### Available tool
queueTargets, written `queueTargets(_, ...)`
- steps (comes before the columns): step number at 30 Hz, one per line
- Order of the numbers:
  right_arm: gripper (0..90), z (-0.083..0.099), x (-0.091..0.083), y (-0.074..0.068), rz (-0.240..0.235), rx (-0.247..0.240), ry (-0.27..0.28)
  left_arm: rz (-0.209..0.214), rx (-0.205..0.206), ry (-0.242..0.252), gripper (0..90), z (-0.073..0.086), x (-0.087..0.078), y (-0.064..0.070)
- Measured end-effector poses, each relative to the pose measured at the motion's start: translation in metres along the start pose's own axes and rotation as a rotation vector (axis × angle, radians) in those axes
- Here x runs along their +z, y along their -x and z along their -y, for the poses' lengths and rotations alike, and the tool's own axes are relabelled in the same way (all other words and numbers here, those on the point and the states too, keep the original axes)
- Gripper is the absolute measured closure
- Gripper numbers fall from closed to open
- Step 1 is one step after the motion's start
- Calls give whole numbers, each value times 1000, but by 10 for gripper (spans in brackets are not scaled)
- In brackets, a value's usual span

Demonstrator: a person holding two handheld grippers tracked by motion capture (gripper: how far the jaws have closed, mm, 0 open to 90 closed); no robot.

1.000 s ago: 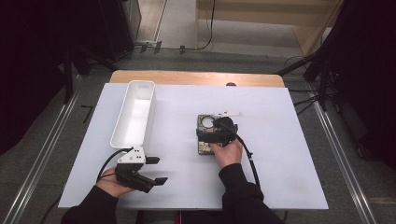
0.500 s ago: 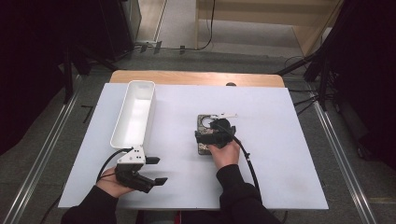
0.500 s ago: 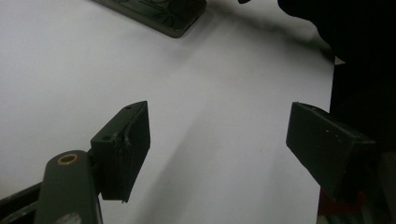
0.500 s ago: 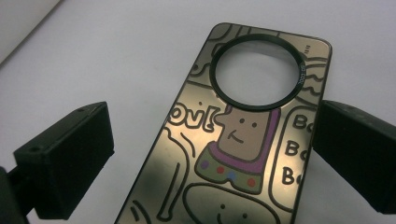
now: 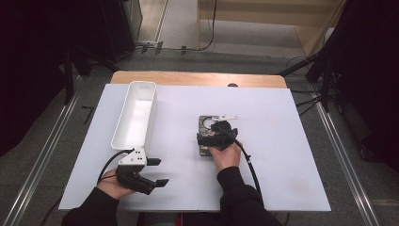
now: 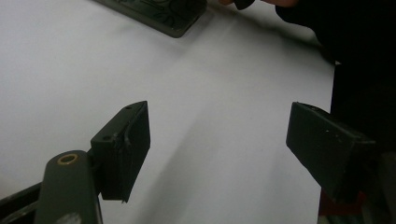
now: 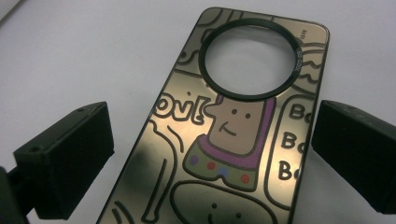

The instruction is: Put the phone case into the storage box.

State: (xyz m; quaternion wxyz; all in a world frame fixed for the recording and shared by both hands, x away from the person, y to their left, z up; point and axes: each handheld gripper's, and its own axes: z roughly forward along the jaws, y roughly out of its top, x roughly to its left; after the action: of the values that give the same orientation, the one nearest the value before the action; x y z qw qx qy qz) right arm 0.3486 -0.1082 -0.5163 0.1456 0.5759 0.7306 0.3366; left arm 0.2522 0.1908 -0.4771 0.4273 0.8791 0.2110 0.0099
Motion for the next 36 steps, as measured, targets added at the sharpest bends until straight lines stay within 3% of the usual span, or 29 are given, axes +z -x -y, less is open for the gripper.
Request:
queueTargets(13,0,3,5,-3,33,13,-4,-3,0,1,215,0,0,0)
queueTargets(26,0,8,8,-9,82,-16,22,-3,-1,1,215,0,0,0)
queueTargets(36,0,3,8,-11,106,-27,-27,-5,-1,4,215,0,0,0)
